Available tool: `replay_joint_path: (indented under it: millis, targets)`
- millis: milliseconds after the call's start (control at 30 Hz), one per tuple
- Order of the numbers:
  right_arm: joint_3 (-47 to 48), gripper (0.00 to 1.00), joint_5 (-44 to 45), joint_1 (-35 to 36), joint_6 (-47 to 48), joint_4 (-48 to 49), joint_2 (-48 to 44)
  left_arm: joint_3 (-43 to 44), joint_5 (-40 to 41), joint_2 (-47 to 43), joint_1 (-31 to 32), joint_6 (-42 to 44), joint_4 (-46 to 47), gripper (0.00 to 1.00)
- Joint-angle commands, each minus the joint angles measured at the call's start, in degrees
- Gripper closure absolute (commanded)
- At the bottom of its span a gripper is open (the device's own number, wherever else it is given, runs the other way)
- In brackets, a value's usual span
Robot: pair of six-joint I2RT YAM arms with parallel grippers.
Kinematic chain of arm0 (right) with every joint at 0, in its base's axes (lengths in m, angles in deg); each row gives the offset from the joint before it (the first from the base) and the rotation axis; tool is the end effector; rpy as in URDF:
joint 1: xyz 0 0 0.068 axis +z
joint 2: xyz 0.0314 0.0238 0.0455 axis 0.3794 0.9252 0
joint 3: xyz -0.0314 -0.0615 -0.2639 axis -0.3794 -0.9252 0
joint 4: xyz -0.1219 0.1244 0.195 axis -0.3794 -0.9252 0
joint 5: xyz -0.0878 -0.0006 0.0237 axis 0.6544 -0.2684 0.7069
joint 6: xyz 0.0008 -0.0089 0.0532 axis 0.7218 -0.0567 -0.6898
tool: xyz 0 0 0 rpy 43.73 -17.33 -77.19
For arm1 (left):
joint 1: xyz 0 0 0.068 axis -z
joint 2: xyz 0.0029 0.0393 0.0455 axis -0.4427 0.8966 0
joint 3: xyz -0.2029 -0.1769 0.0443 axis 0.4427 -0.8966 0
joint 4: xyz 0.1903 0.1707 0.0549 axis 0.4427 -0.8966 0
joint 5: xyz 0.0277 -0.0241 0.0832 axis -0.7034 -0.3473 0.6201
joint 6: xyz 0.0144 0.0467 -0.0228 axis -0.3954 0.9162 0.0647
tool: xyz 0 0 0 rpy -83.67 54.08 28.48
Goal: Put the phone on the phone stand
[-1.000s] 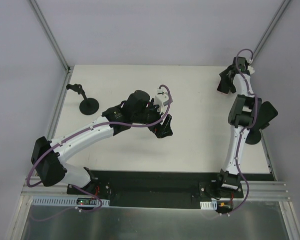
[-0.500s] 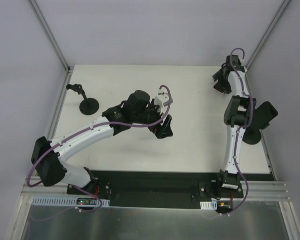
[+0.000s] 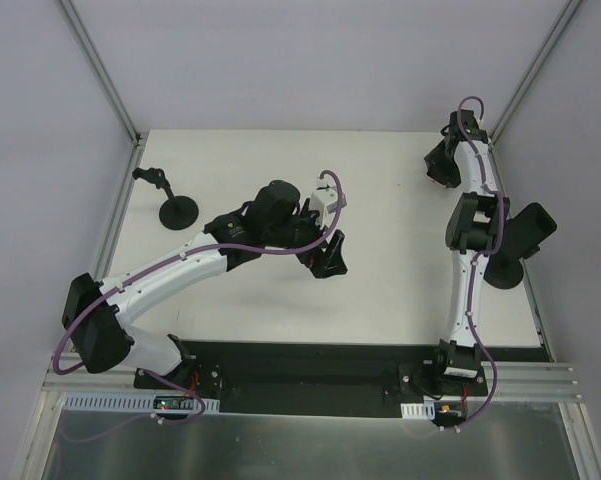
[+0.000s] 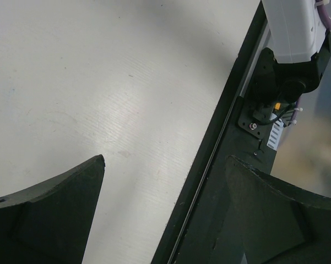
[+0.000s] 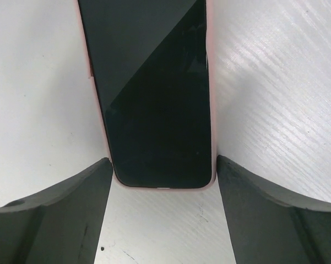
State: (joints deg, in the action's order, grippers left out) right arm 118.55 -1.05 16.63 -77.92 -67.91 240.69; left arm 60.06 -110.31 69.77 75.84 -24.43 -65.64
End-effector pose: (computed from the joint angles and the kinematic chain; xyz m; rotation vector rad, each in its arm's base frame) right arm 0.5621 -0.0630 0.1802 0.7347 2.3969 -0.1237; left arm 0.1967 -0.2539 0.3429 1.0144 1.8503 -1.0685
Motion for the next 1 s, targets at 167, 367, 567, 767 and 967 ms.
replay_joint_path:
  millis: [167,367,567,767,967]
  targets:
    - [1.1,0.48,-1.2,1.4,1.9,-4.7,1.2,1.0,-1.0,-2.6,0.5,-0.9,1.7,0.11]
    - [-1.9,0.49,-6.1,1.0,1.4,-4.4,-0.6,0.9,-0.9,-2.5,0.5,-0.8,1.8,0.11]
    - [-12.1,0.58,-7.2,2.4,0.4,-2.7,-6.6,0.7,-1.5,-2.9,0.5,-1.2,2.2,0.11]
    - [-25.9,0.64,-9.0,4.2,-0.3,1.5,-13.6,0.7,-1.9,-3.2,0.5,-1.7,2.4,0.11]
    - [-37.2,0.64,-13.4,5.6,-0.1,9.4,-20.5,0.5,-2.2,-3.4,0.6,-2.1,2.8,0.11]
